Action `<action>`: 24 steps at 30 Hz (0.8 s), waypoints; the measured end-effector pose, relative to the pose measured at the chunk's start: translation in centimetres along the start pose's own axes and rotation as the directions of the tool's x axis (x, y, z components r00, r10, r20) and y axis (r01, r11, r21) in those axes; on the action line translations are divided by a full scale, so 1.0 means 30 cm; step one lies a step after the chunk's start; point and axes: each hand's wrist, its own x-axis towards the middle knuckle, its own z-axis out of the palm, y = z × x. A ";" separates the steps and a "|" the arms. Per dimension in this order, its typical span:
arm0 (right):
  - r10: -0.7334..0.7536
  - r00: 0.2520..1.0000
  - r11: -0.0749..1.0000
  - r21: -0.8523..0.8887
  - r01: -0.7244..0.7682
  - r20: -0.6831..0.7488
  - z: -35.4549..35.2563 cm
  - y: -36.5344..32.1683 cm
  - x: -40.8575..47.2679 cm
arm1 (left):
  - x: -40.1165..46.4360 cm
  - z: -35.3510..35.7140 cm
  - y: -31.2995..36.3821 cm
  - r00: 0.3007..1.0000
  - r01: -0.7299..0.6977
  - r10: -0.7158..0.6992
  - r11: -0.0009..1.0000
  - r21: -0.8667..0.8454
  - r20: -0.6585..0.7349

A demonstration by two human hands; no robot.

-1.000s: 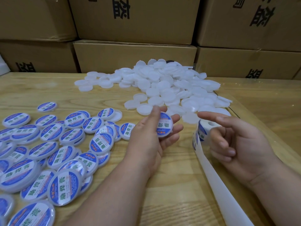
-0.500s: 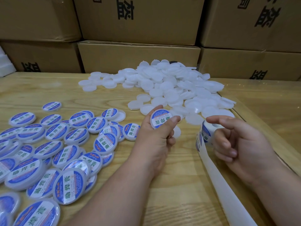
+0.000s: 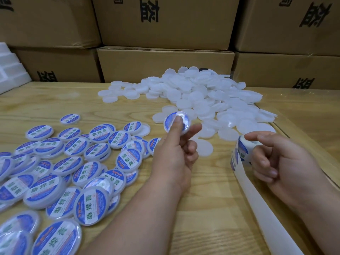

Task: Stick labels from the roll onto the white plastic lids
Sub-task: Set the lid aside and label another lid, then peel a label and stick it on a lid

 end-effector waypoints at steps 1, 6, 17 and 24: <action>-0.002 1.000 1.000 -0.003 0.002 0.004 -0.002 0.002 0.001 | 0.002 -0.003 0.003 1.000 -0.010 0.010 1.000 -0.030 0.000; -0.011 1.000 1.000 -0.015 0.011 0.008 0.006 0.010 0.006 | 0.009 -0.007 0.021 0.992 -0.099 0.083 0.980 -0.174 -0.097; -0.059 0.994 0.989 -0.138 0.046 -0.089 0.030 0.004 -0.011 | -0.025 -0.002 0.007 0.959 -0.277 0.282 0.912 0.302 0.030; -0.103 0.989 0.929 -0.366 0.056 -0.110 0.036 0.003 -0.021 | -0.053 -0.020 -0.075 0.857 -0.436 0.295 -0.021 0.900 0.423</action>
